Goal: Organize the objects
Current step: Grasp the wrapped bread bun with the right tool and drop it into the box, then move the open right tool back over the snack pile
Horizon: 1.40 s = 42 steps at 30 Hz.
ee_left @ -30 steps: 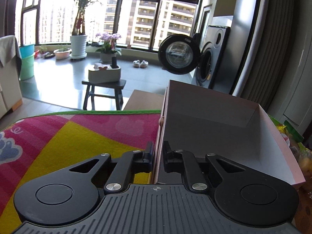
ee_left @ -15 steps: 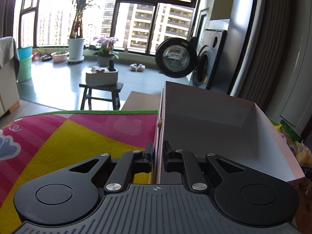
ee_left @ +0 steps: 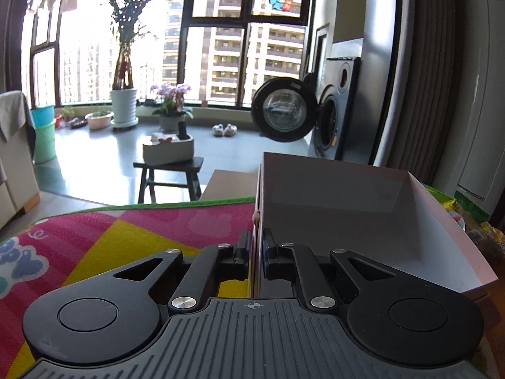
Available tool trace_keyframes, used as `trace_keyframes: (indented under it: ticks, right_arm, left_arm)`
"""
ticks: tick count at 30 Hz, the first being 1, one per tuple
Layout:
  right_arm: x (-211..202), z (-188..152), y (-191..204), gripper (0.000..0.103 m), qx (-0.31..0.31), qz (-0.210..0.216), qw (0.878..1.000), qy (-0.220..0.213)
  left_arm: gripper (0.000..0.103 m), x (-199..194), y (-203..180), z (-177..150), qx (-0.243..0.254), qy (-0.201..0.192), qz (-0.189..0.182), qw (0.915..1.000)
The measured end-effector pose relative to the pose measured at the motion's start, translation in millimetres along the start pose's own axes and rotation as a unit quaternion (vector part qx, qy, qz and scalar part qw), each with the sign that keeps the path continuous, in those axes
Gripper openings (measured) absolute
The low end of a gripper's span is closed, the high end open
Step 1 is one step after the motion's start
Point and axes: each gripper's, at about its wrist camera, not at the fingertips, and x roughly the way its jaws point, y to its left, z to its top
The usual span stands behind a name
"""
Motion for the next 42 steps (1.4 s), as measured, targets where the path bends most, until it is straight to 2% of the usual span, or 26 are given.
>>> trace_keyframes:
  ticks: [3,7,10,11,14,17,22,24,28,31,34,38,40,42]
  right_arm:
    - [-12.4,22.1,15.2,0.057,0.005,0.038,0.999,-0.009]
    - [-7.1,74.7,45.3,0.057,0.013,0.093,0.995,-0.020]
    - [17.6,122.3,70.9,0.059,0.023,0.132,0.990,-0.045]
    - [31.5,137.9,77.7,0.066,0.035,0.149,0.987,-0.039]
    - [53.8,157.5,85.2,0.068,0.058,0.168,0.984,-0.029]
    - [43.6,147.0,71.2,0.070,0.037,0.152,0.986,-0.056]
    - [22.1,109.7,8.4,0.074,0.026,0.068,0.992,-0.103]
    - [19.0,96.5,-23.7,0.078,0.042,0.035,0.993,-0.104]
    - [22.9,68.3,-92.8,0.079,0.117,-0.015,0.989,-0.089]
    - [32.5,47.6,-117.5,0.079,0.153,-0.037,0.985,-0.067]
    - [44.6,33.9,-113.8,0.079,0.161,-0.013,0.986,-0.048]
    - [55.9,22.3,-61.8,0.078,0.108,0.069,0.991,-0.032]
    - [60.0,13.7,-35.0,0.075,0.074,0.112,0.991,-0.024]
    - [65.2,8.2,-10.5,0.062,0.046,0.141,0.989,-0.014]
  left_arm:
    - [0.009,3.1,-0.9,0.0,0.007,0.010,-0.004,0.9999]
    - [0.009,9.3,6.4,1.4,-0.015,0.025,-0.021,0.9994]
    - [0.010,9.2,9.3,0.4,-0.020,0.023,-0.027,0.9992]
    - [0.010,9.2,11.1,-0.2,-0.022,0.022,-0.029,0.9991]
    - [0.010,9.3,14.2,-1.4,-0.026,0.020,-0.035,0.9989]
    - [0.010,8.4,14.9,-2.7,-0.024,0.018,-0.034,0.9990]
    - [0.010,6.9,13.5,-3.3,-0.022,0.017,-0.030,0.9991]
    - [0.010,6.9,12.7,-2.7,-0.022,0.017,-0.029,0.9992]
    - [0.010,7.1,11.8,-3.7,-0.019,0.017,-0.026,0.9993]
    - [0.010,7.6,11.4,-4.8,-0.017,0.019,-0.023,0.9994]
    - [0.010,8.5,10.8,-4.4,-0.017,0.019,-0.023,0.9994]
    - [0.010,8.6,10.7,-4.5,-0.017,0.019,-0.023,0.9994]
    - [0.010,8.6,10.5,-4.5,-0.017,0.020,-0.023,0.9994]
    - [0.010,8.3,10.0,-4.8,-0.017,0.020,-0.024,0.9994]
